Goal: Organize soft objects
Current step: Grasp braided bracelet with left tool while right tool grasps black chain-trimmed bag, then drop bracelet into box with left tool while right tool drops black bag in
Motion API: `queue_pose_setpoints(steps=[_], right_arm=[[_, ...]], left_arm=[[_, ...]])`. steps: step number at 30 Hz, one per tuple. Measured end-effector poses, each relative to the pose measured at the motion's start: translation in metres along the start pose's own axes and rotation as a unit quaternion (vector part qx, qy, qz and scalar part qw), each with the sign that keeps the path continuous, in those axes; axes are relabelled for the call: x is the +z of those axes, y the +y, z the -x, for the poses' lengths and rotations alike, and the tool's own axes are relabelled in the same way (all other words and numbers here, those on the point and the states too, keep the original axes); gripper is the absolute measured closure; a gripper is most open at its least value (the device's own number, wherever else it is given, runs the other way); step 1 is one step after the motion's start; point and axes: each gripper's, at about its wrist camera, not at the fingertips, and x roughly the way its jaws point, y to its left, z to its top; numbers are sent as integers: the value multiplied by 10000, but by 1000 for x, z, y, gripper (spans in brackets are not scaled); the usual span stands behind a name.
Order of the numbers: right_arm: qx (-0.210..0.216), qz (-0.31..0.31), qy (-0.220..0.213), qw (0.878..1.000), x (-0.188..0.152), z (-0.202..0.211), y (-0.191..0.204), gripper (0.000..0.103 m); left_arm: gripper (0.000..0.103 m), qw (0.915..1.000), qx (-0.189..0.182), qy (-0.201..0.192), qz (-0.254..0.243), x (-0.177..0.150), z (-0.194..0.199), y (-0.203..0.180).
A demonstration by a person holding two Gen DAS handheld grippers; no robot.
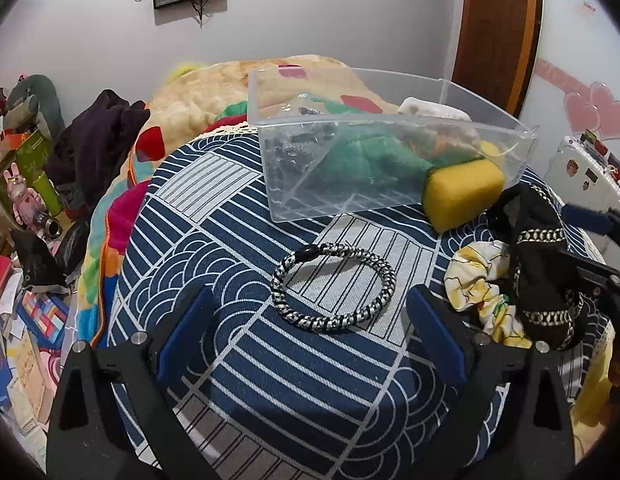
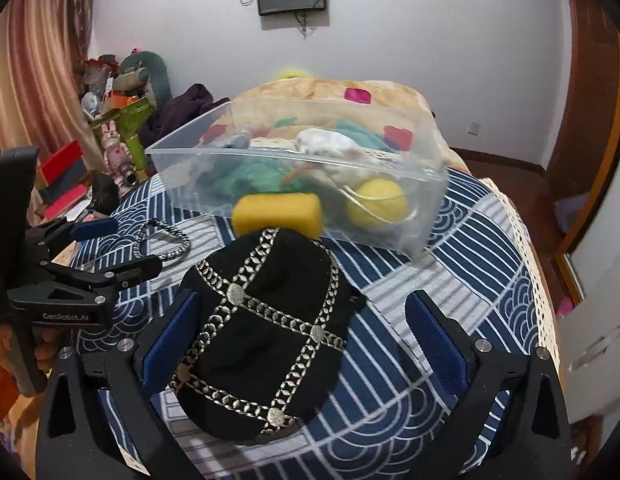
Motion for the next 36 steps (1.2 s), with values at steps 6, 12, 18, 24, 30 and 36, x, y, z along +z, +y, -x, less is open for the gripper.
queue_pose_setpoints(steps=[6,12,18,24,30,36], right_arm=[[278,-177,222,9992,-10,-6,-9,46],[396,-161,186,9989,-15,-1,-6,66],[382,-193,56,9991,-14,8,-9,80],[341,-275,-333,9985,-8,31,-15,82],[267,-323,-667,9969,0,50,-20,82],[111,-248,-1056,9940,25,63,-21,82]], left_arm=[[44,9999,-155,20,14,0,-3,-1],[72,9996,-286,-65,-52,-4,0,-5],[82,9990,-426,-147,32,-7,10,-5],[83,9983,-435,-382,32,-1,28,-2],[83,9965,-491,-683,29,13,46,-1],[83,9935,-510,-1013,27,38,57,-1]])
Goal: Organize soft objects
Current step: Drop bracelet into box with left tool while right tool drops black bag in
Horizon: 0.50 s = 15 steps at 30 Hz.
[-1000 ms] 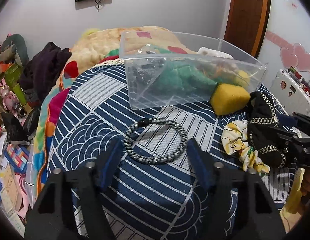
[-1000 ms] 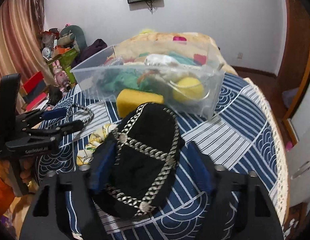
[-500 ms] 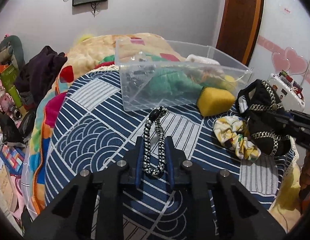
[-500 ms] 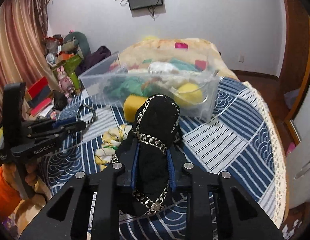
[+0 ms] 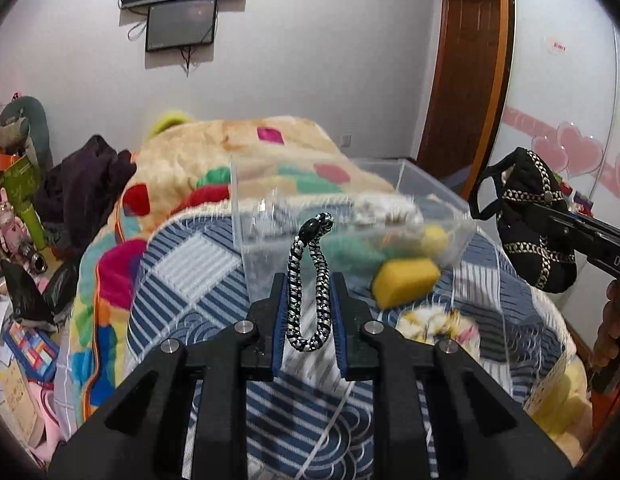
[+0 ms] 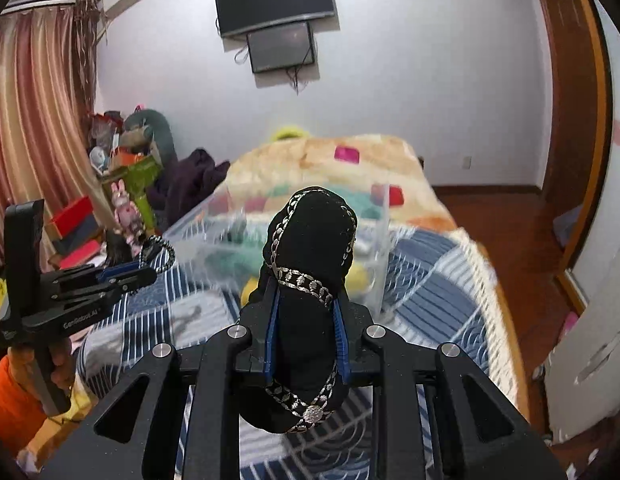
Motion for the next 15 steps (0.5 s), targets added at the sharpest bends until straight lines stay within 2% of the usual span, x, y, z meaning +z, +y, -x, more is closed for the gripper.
queue_pose_setpoints(steps=[8,15], right_arm=[[-83,212,-394,9990,39,-19,12,82],[68,320,-311,9990,58,-57,32,82]], left_arm=[[83,9995,-35,-322,15,34,-9,-1],[83,9989,-231,-63,394,46,-40,10]])
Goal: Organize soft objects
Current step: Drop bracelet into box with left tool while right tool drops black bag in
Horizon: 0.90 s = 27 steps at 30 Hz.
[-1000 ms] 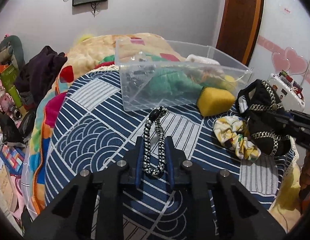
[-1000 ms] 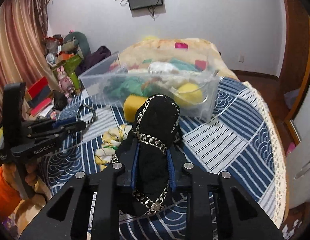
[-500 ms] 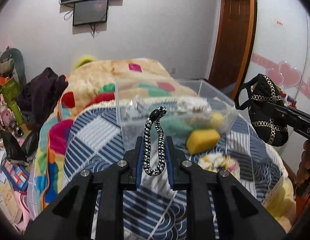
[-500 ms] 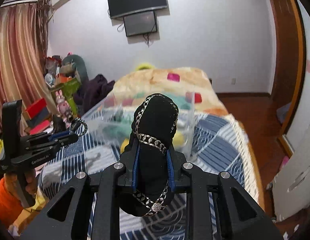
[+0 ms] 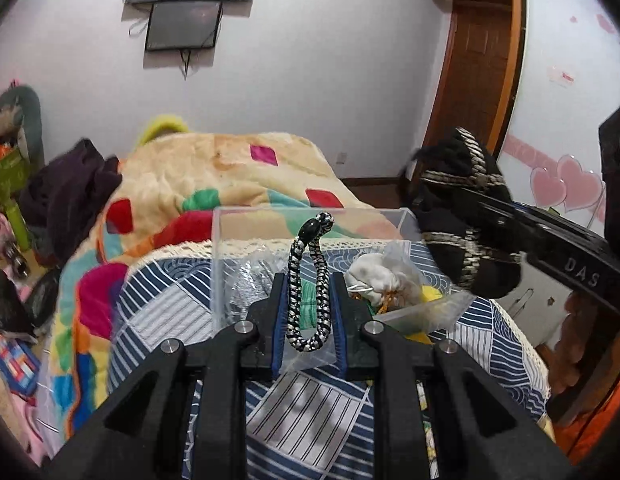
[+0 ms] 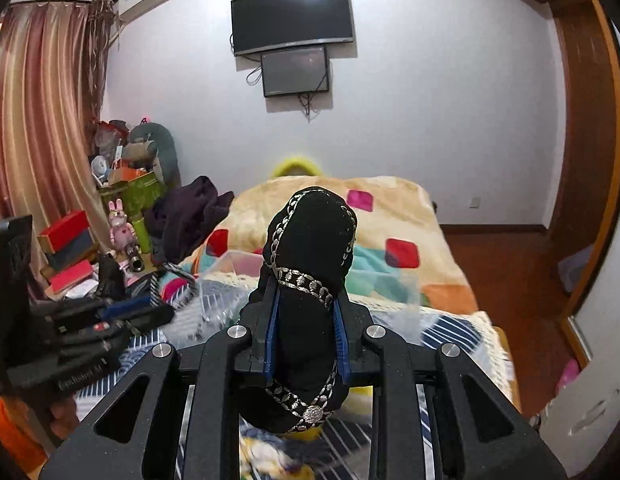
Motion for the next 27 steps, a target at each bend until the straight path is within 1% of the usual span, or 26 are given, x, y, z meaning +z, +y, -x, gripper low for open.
queue_pose_setpoints(steps=[3,5,8,11,16,17,18,20,23,25,26,27], right_arm=[[43,45,126,9999,0,-17,8,82],[80,86,274,9996,-1,-32,13,82],[28,161,488,9987,-3,-48,16,82],[-26,215,720,9972,-7,-63,15,82],[-97,257,1123,9933,-14,-84,10,82],[-90,235,1178,9927,-16,-86,9,82],[-71,217,1238,9920,-18,-87,8,81],[-66,217,1291,9914,-20,-86,6,81],[-88,229,1293,9913,-18,-82,3,77],[-79,236,1288,9914,-18,-80,2,65],[-85,261,1265,9916,-18,-74,2,61],[-119,301,1235,9918,-18,-73,2,56]], left_arm=[[83,9998,-48,143,89,0,-16,4],[83,9998,29,208,51,1,-26,5],[83,9993,188,323,-8,1,-42,7],[83,9988,224,444,-31,0,-55,8],[82,9981,327,528,-23,-1,-63,8],[81,9980,374,517,-29,-1,-63,8],[78,9978,410,512,-34,-1,-62,8],[73,9979,359,531,-68,-2,-61,5],[65,9978,354,544,-136,-4,-58,1],[61,9978,380,513,-188,-5,-54,-2],[56,9977,423,483,-221,-5,-52,-3],[54,9977,445,457,-240,-5,-50,-4]])
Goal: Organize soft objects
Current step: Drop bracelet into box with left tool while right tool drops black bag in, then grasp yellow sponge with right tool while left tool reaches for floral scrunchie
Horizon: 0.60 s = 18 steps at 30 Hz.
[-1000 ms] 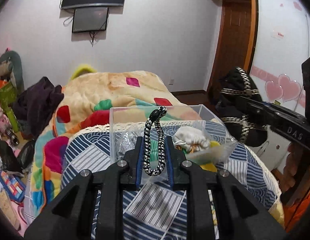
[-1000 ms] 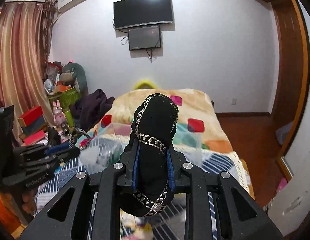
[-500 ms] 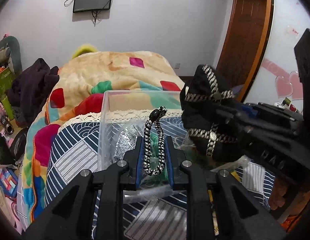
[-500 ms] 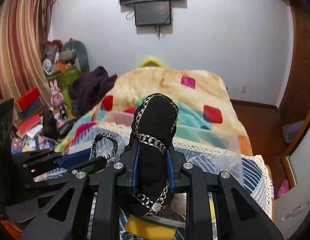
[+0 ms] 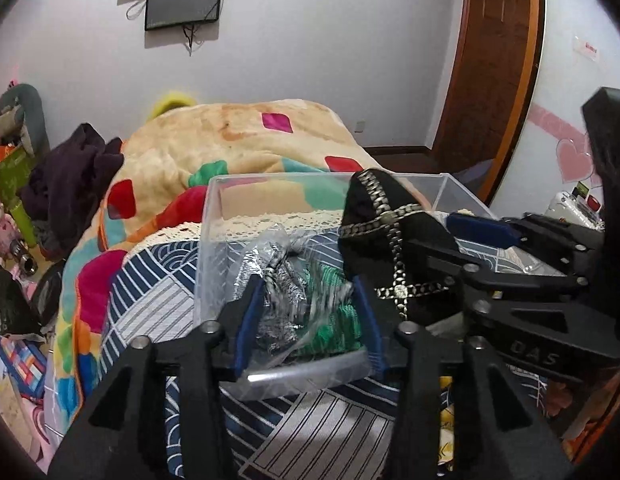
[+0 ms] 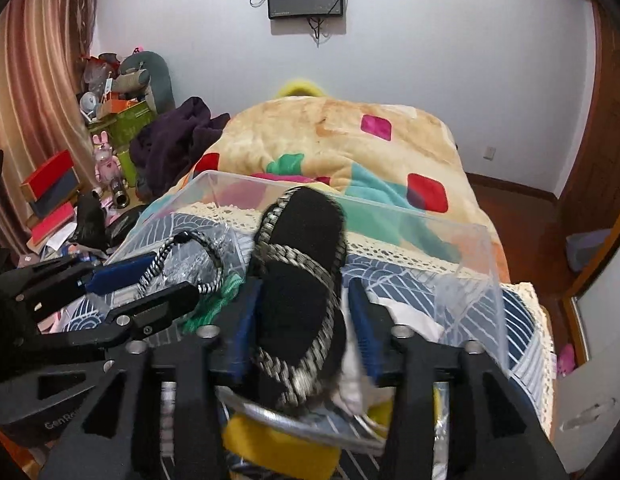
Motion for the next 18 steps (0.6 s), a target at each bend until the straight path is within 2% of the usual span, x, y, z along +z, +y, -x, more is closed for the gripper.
queue_pose_setpoints(steps=[5,7,9,13,18], right_arm=[[-182,124,-255,9994,-5,22,-2,48],[-139,54,-398,9991,-7,33,-5,38],[-109,-5,-518,9986,-9,43,-7,35],[-9,-87,-599,9982,-19,55,-7,25],[-34,-65,-467,9989,-36,52,-3,24]], left_arm=[[47,9999,-68,-111,90,-1,17,4],[42,9997,-63,-195,116,-2,27,5],[35,9996,-51,-268,97,-3,35,5],[28,9993,-12,-361,56,-10,48,6],[27,9996,-24,-264,-46,-24,55,3]])
